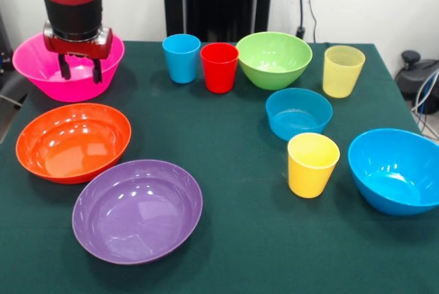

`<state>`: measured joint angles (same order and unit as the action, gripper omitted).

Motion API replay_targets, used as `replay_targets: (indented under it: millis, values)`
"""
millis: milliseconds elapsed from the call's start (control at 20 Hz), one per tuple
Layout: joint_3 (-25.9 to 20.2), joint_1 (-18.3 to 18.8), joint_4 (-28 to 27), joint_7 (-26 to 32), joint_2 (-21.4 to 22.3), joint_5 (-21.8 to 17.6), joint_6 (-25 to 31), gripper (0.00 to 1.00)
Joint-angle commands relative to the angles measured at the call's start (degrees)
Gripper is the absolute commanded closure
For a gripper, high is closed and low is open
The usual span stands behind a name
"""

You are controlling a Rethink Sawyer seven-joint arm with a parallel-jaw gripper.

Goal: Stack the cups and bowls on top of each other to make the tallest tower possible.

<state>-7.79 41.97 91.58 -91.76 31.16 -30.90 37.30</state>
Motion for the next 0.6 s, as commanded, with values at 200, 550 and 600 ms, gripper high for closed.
replay_targets:
  millis: [200, 550, 600]
  values:
    - [-7.57, -1.50, -5.34, 6.97, -0.53, 2.09, 8.43, 0.00]
    - [-5.10, -4.64, -1.70, 2.12, 0.58, 0.27, 5.65, 0.00]
    - [-4.79, -4.96, -1.15, 1.66, 0.63, -0.07, 4.97, 0.00]
